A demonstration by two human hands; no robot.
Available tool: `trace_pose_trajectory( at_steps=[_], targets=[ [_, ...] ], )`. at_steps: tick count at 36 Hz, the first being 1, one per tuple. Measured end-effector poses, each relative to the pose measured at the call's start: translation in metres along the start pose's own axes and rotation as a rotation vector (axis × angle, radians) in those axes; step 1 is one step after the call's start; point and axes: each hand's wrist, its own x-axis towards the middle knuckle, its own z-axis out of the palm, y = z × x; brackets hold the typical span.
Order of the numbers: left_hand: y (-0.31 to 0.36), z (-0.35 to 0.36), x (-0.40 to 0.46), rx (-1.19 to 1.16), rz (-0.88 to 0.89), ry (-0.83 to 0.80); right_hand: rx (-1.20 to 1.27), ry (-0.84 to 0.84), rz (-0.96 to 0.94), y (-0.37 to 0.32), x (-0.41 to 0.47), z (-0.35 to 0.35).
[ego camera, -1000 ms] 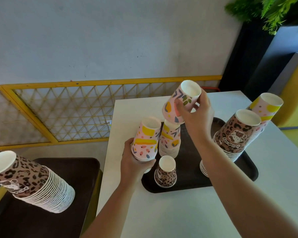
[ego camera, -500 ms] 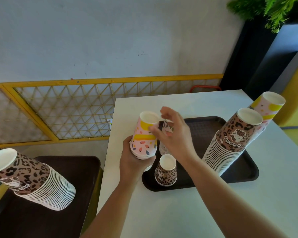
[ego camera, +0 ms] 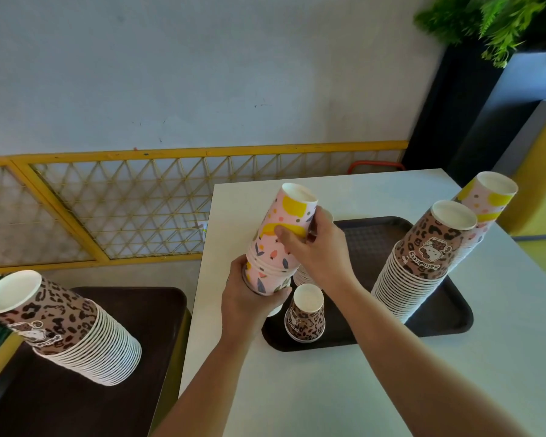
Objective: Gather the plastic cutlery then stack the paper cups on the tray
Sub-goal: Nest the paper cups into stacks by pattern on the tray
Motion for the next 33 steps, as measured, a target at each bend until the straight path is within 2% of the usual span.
trace_pose_trajectory(
  at_steps=[11,18,21,27,33],
  targets=[
    [-0.003,0.000,0.002,0.001,-0.006,0.008,0.161,0.264,-0.083,-0.013,0.034,-0.035],
    [-0.004,0.000,0.004,0.002,-0.007,0.014,0.027,0.377,-0.116,0.003,0.052,-0.046],
    [-0.003,0.001,0.005,-0.004,-0.015,0.011,-0.028,0.362,-0.086,0.017,0.052,-0.042],
    [-0.003,0.001,0.006,0.001,-0.026,0.014,-0.122,0.206,0.030,0.031,0.044,-0.033],
    [-0.003,0.003,0.005,0.003,-0.014,0.013,-0.135,0.223,-0.100,0.021,0.023,-0.023]
  ],
)
